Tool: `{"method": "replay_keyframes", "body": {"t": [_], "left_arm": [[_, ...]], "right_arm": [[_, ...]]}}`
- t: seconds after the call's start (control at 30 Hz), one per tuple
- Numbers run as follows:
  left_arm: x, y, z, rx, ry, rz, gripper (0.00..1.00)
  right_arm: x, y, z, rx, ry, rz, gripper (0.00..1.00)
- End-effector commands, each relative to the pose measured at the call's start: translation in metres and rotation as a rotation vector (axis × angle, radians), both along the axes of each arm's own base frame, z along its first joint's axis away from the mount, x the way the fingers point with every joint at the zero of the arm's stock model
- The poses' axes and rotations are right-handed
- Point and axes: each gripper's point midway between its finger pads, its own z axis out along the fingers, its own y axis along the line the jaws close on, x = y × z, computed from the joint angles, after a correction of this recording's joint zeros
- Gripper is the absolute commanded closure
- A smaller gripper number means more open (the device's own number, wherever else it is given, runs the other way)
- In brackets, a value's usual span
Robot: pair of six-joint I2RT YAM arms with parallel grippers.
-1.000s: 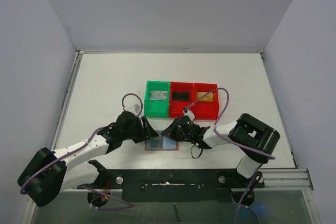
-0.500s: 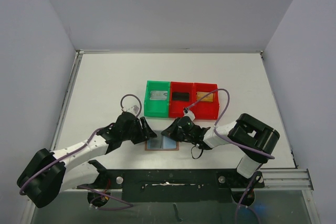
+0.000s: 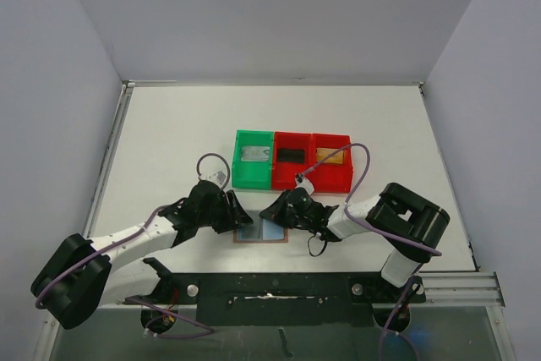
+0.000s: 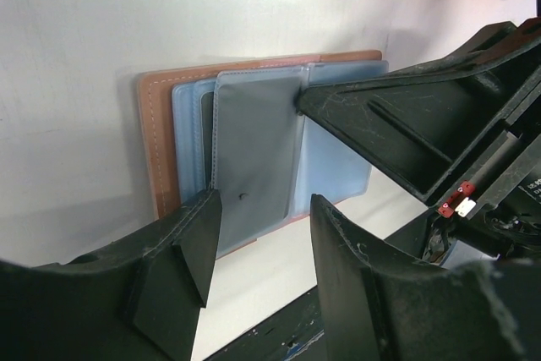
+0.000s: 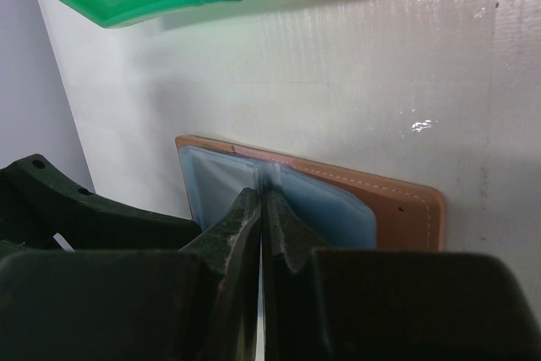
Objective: Take the credit cards out of the card holder
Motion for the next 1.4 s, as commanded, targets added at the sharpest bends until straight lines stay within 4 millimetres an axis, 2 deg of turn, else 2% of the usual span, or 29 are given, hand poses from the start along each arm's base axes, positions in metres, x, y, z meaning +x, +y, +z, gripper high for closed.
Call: {"method": "replay_keyframes", "body": {"t": [0.0,0.2,0.5,0.77,0.93,1.0,1.1,1.23,1.37], "left_arm": [[0.009,-0.007,0.015,-0.044,-0.063,-0.001,0.55],[0.013,0.0,0.024,-0.035,-0.106,0.037,0.54],[0.009,0.0,0.011,-0.018,-0.06,0.029,0.54],[0.005,-0.008,0.009,-0.049,-0.04,-0.006,0.55],[0.009,-0.004,0.012,-0.026,-0.059,0.015,0.55],[0.013,0.002,0.018,-0.009,-0.088,0.044,0.55],[0.017,0.013,0.028,0.017,-0.132,0.094,0.55],[0.022,0.028,0.039,0.037,-0.178,0.16,0.55],[0.024,0.038,0.046,0.047,-0.206,0.206,0.55]], "right_arm": [[-0.03,-0.028,-0.049,-0.154,0.124,0.031,1.0],[-0.03,-0.031,-0.047,-0.11,0.107,0.016,1.0],[-0.031,-0.033,-0.044,0.013,0.076,-0.005,1.0],[-0.03,-0.033,-0.045,0.011,0.076,-0.006,1.0],[-0.026,-0.029,-0.041,-0.063,0.052,0.041,0.99],[-0.022,-0.028,-0.038,-0.133,0.037,0.053,0.93],[-0.016,-0.027,-0.028,-0.241,0.011,0.065,0.78],[-0.009,-0.023,-0.013,-0.334,-0.02,0.08,0.63],[-0.006,-0.014,-0.006,-0.438,-0.033,0.111,0.57]]}}
